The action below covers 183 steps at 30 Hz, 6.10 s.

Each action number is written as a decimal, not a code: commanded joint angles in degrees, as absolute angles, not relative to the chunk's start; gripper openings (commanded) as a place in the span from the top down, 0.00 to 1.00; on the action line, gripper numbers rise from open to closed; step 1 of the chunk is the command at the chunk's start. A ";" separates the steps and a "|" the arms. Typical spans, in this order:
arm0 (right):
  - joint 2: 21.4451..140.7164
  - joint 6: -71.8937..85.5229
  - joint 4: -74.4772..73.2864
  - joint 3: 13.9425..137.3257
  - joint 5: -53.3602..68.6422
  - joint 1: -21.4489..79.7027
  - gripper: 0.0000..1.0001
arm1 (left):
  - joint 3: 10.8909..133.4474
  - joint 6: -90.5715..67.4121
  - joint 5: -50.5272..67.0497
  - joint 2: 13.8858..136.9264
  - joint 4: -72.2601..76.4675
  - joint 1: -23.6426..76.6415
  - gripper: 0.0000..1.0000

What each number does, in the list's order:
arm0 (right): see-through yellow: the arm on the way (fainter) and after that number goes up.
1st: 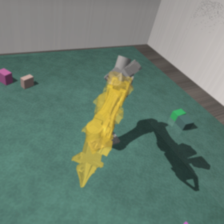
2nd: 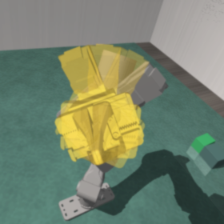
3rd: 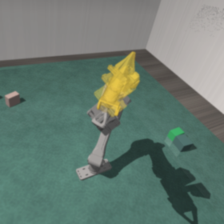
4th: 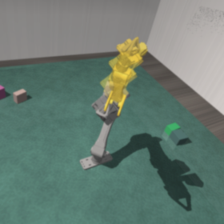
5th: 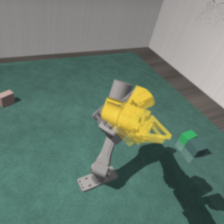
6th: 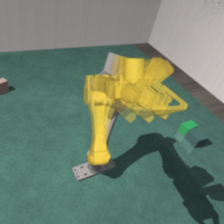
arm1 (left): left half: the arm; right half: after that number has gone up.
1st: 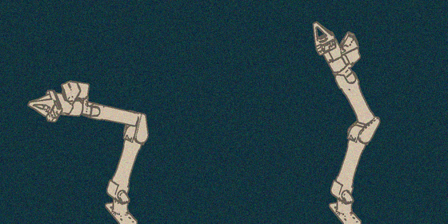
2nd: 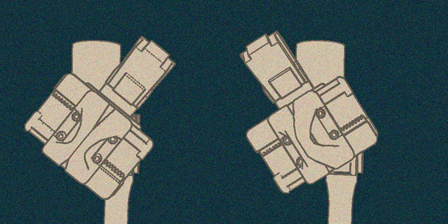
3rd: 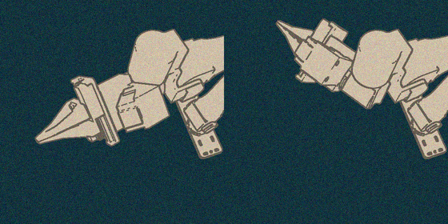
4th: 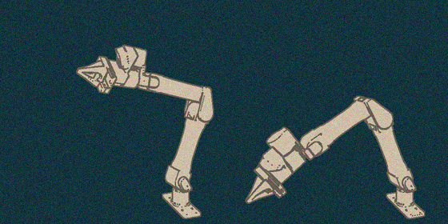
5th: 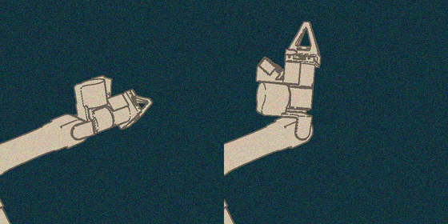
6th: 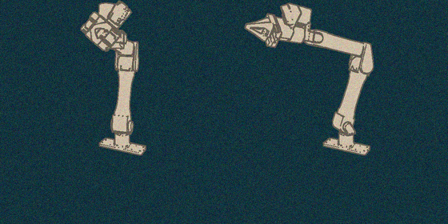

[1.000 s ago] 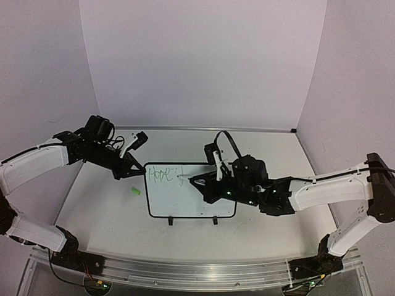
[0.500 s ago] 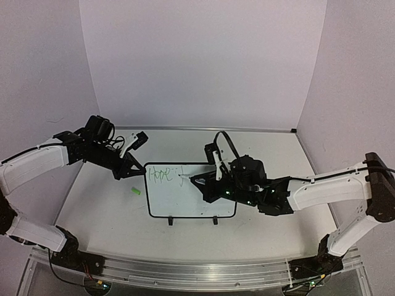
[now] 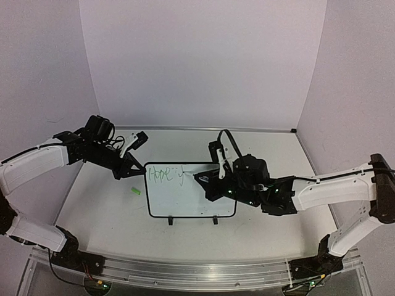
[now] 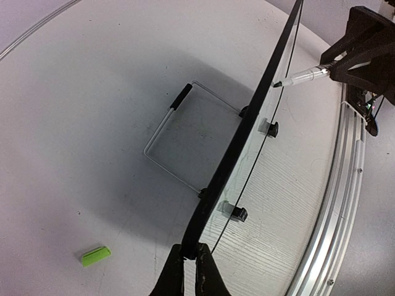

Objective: Write a sentence on the whiteboard

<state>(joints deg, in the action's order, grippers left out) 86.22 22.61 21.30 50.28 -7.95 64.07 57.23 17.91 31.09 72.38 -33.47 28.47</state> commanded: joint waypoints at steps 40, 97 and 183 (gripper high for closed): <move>85.43 21.92 20.93 49.37 -7.68 63.48 1.00 | 58.00 19.05 28.48 72.16 -34.28 28.92 1.00; 80.63 18.32 20.92 49.18 -9.40 63.49 1.00 | 58.05 19.10 28.59 72.16 -34.40 29.01 1.00; 78.28 24.20 21.53 43.96 -14.83 63.64 1.00 | 58.01 19.05 28.69 71.81 -34.37 29.09 1.00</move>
